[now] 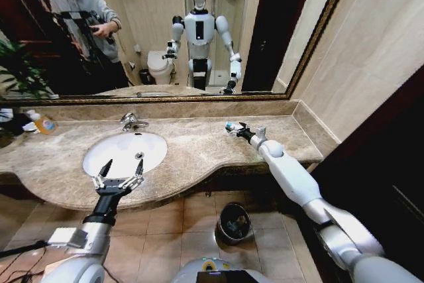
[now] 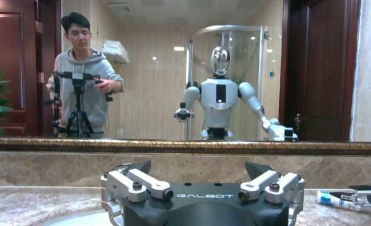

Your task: Pick up the trash from the sink and place it in the trash bin.

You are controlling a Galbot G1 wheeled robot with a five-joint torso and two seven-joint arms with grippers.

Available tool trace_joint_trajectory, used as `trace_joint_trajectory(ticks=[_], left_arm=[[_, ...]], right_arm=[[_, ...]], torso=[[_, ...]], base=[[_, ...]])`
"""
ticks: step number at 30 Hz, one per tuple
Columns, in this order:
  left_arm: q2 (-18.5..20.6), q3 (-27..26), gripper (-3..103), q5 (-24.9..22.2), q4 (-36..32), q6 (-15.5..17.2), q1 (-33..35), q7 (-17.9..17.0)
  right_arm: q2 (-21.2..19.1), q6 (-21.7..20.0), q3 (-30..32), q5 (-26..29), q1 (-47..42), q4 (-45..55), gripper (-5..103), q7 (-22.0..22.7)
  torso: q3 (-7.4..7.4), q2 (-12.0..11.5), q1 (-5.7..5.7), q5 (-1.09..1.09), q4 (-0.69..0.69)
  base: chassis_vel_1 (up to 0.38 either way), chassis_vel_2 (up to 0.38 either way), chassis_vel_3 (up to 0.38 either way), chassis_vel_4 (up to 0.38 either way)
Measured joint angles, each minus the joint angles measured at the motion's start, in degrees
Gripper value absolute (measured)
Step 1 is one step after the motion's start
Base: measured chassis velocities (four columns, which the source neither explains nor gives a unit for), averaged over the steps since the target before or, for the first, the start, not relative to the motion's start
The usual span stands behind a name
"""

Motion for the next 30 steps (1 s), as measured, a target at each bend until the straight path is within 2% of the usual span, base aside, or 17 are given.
trace_joint_trajectory(ticks=[7, 11, 13, 15, 16, 19, 22, 23, 25, 26, 28, 30], left_arm=[[0.0, 0.0, 100, 0.0, 0.0, 0.0, 0.0, 0.0], [0.0, 0.0, 100, 0.0, 0.0, 0.0, 0.0, 0.0], [0.0, 0.0, 100, 0.0, 0.0, 0.0, 0.0, 0.0], [0.0, 0.0, 100, 0.0, 0.0, 0.0, 0.0, 0.0], [0.0, 0.0, 100, 0.0, 0.0, 0.0, 0.0, 0.0], [0.0, 0.0, 100, 0.0, 0.0, 0.0, 0.0, 0.0], [0.0, 0.0, 100, 0.0, 0.0, 0.0, 0.0, 0.0], [0.0, 0.0, 100, 0.0, 0.0, 0.0, 0.0, 0.0], [0.0, 0.0, 100, 0.0, 0.0, 0.0, 0.0, 0.0], [0.0, 0.0, 100, 0.0, 0.0, 0.0, 0.0, 0.0], [0.0, 0.0, 100, 0.0, 0.0, 0.0, 0.0, 0.0], [0.0, 0.0, 100, 0.0, 0.0, 0.0, 0.0, 0.0]], right_arm=[[0.8, -1.6, -3.1, 0.5, 4.9, -7.7, 100, -3.7], [1.9, -1.7, -4.0, -1.1, 6.4, -10.8, 102, -3.9], [2.3, -1.9, -4.0, -1.3, 6.7, -11.3, 95, -3.7], [2.3, -2.0, -4.0, -1.3, 6.7, -11.4, 95, -3.7], [2.4, -2.0, -4.1, -1.0, 6.7, -11.2, 88, -3.1], [2.4, -2.0, -4.1, -0.7, 6.6, -10.8, 84, -2.9], [2.2, -2.1, -4.1, -1.2, 6.3, -10.2, 72, -2.7], [2.2, -2.1, -4.1, -1.2, 6.3, -10.2, 72, -2.7], [2.2, -2.1, -4.0, -1.8, 6.1, -9.7, 64, -2.1], [2.2, -2.1, -4.0, -1.8, 6.1, -9.7, 64, -2.1], [2.2, -2.3, -4.0, -1.9, 5.9, -9.3, 56, -2.0], [2.2, -2.3, -3.9, -2.1, 5.5, -8.6, 52, -2.2]], torso=[[0.00, 0.0, 0.00, 0.00, 0.01], [0.00, 0.0, 0.00, 0.00, 0.01], [-0.01, 0.0, 0.00, -0.01, 0.00], [-0.01, 0.0, 0.00, -0.01, 0.00], [-0.01, 0.0, -0.01, -0.01, 0.00], [0.00, 0.0, -0.01, 0.01, 0.00], [0.00, 0.0, -0.01, 0.01, 0.00], [0.00, 0.0, -0.01, 0.01, 0.00], [0.00, 0.0, -0.01, 0.00, 0.00], [0.00, 0.0, -0.01, 0.00, 0.00], [0.00, 0.0, -0.01, 0.01, 0.01], [0.00, 0.0, 0.00, 0.01, 0.01]], base=[[0.000, 0.000, 0.000, 0.000], [0.000, 0.000, 0.000, 0.000], [0.000, 0.000, 0.000, 0.000], [0.000, 0.000, 0.000, 0.000], [0.000, 0.000, 0.000, 0.000], [0.000, 0.000, 0.000, 0.000], [0.000, 0.000, 0.000, 0.000], [0.000, 0.000, 0.000, 0.000], [0.000, 0.000, 0.000, 0.000], [0.000, 0.000, 0.000, 0.000], [0.000, 0.000, 0.000, 0.000], [0.000, 0.000, 0.000, 0.000]])
